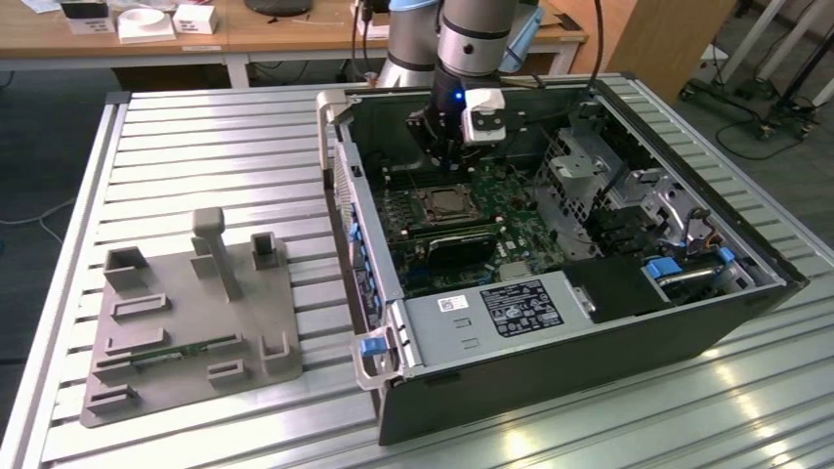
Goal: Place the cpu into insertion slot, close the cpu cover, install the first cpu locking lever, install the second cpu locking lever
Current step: 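Install the first cpu locking lever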
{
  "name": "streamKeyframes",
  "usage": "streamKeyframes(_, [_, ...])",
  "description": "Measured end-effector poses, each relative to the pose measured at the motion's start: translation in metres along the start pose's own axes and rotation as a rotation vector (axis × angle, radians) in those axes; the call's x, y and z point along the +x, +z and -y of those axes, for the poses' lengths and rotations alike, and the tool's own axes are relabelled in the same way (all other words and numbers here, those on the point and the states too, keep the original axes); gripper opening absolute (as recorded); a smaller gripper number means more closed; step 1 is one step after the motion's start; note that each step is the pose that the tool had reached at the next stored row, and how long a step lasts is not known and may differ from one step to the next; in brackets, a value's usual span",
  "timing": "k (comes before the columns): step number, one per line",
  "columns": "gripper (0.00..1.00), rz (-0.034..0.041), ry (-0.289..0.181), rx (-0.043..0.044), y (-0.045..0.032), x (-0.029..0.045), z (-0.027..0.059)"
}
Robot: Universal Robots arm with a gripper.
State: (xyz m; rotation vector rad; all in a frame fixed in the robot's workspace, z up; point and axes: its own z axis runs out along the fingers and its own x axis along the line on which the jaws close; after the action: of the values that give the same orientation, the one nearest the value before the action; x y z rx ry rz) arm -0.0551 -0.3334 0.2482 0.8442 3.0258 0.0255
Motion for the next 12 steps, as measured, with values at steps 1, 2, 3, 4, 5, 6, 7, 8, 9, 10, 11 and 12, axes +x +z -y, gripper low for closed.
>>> streamKeyframes(1, [0.1, 0.0, 0.0, 0.0, 0.0, 0.0, 0.0])
streamKeyframes(2, [0.1, 0.0, 0.0, 0.0001, 0.0, 0.0, 0.0])
streamKeyframes(3, [0.1, 0.0, 0.0, 0.0, 0.0, 0.0, 0.0])
streamKeyframes(4, [0.1, 0.0, 0.0, 0.0001, 0.0, 0.0, 0.0])
streamKeyframes(5, [0.1, 0.0, 0.0, 0.0, 0.0, 0.0, 0.0])
streamKeyframes(6, [0.1, 0.0, 0.0, 0.0, 0.0, 0.0, 0.0])
streamKeyframes(7, [0.1, 0.0, 0.0, 0.0, 0.0, 0.0, 0.0])
streamKeyframes(8, [0.1, 0.0, 0.0, 0.0, 0.0, 0.0, 0.0])
streamKeyframes(9, [0.1, 0.0, 0.0, 0.0, 0.0, 0.0, 0.0])
streamKeyframes(10, [0.1, 0.0, 0.0, 0.0, 0.0, 0.0, 0.0])
streamKeyframes(11, [0.1, 0.0, -0.002, 0.0, 0.0, 0.0, 0.0])
streamKeyframes(12, [0.1, -0.0001, -0.006, 0.0, 0.0, 0.0, 0.0])
